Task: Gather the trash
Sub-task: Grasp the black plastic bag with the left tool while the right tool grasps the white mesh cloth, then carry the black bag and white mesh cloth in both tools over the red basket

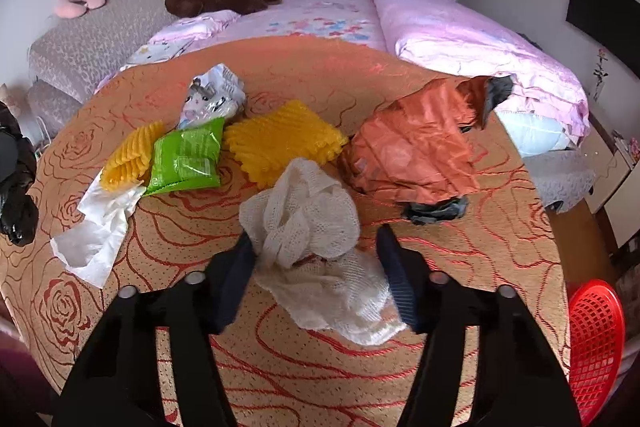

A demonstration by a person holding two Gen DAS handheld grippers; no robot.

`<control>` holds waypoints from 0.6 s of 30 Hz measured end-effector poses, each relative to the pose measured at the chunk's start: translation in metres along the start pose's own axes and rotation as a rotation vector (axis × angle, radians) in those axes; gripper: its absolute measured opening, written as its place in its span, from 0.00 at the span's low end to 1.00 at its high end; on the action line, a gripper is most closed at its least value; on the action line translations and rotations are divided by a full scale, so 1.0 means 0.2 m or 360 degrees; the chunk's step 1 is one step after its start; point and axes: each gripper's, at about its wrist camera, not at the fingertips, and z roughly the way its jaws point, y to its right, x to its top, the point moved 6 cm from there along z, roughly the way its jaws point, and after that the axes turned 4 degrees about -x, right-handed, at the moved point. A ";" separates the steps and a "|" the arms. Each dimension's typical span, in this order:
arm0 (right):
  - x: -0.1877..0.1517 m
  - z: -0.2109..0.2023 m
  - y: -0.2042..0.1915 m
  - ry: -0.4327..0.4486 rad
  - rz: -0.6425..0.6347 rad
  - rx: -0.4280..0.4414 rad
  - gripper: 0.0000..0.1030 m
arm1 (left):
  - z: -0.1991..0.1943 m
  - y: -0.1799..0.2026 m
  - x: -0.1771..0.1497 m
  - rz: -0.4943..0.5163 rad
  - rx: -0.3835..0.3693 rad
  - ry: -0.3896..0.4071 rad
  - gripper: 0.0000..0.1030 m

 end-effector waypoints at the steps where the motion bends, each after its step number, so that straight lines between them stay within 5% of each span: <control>1: 0.00 0.01 -0.01 -0.0005 -0.0005 -0.0004 0.51 | 0.00 0.00 0.00 -0.0001 0.0000 -0.0001 0.28; 6: -0.01 -0.02 0.00 0.0018 0.0018 0.0003 0.41 | 0.00 0.00 0.00 -0.0002 0.0007 0.0003 0.28; 18: -0.03 -0.29 0.18 0.0205 0.0172 -0.0048 0.40 | 0.01 0.01 -0.01 -0.0003 0.0005 0.0002 0.28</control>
